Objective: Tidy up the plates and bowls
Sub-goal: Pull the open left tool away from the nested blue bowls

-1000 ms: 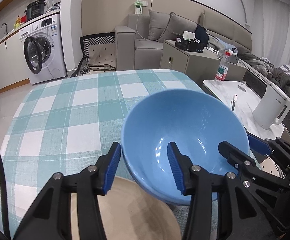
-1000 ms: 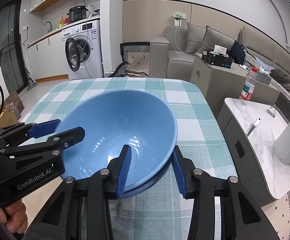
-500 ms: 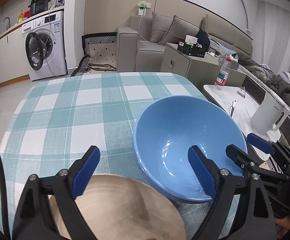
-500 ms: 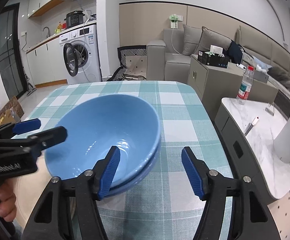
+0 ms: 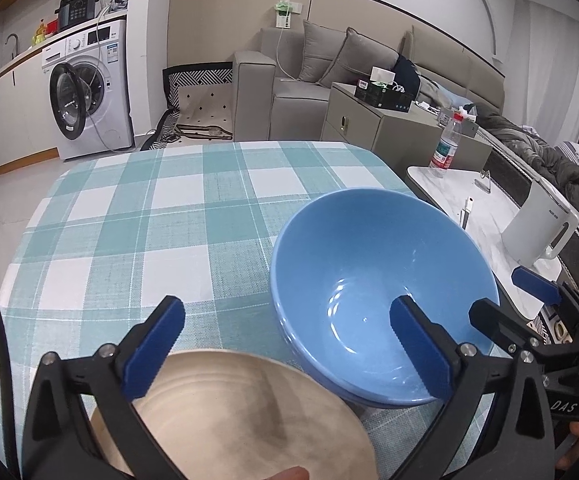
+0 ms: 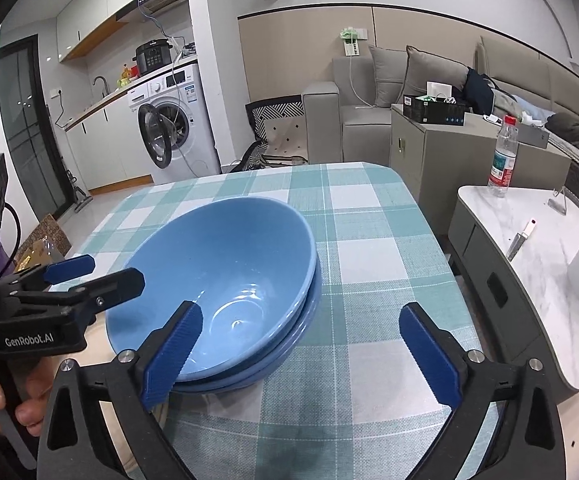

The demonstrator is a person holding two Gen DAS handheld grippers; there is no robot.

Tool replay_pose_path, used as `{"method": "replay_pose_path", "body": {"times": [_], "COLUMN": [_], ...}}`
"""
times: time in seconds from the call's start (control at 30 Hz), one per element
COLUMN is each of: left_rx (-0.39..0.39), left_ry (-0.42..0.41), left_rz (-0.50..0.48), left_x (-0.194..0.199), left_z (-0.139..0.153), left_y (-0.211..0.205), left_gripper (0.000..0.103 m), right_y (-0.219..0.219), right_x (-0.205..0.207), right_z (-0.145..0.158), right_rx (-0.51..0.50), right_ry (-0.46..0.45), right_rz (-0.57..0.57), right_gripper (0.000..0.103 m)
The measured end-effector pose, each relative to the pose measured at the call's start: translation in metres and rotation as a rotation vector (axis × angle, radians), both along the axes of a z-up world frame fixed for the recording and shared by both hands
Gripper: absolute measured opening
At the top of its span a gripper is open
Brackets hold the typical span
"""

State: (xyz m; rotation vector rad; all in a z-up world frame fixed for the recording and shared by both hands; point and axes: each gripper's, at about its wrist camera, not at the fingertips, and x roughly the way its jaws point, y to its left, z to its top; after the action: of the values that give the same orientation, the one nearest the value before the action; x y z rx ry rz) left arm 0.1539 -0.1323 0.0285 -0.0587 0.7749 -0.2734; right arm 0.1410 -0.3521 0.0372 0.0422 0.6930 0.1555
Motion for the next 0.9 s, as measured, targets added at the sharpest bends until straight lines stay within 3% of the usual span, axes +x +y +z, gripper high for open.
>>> {"method": "replay_pose_path", "body": {"times": [0.9], "left_rx": [0.014], "left_ry": [0.103], "left_rz": [0.051], "left_x": [0.018], "left_z": [-0.019], "left_y": [0.0], "left_gripper": [0.103], "right_y": [-0.022], "right_x": [0.015], "right_z": [-0.019], "right_rx": [0.087], "right_ry": [0.059], "right_rz": [-0.049], "right_gripper": [0.102]}}
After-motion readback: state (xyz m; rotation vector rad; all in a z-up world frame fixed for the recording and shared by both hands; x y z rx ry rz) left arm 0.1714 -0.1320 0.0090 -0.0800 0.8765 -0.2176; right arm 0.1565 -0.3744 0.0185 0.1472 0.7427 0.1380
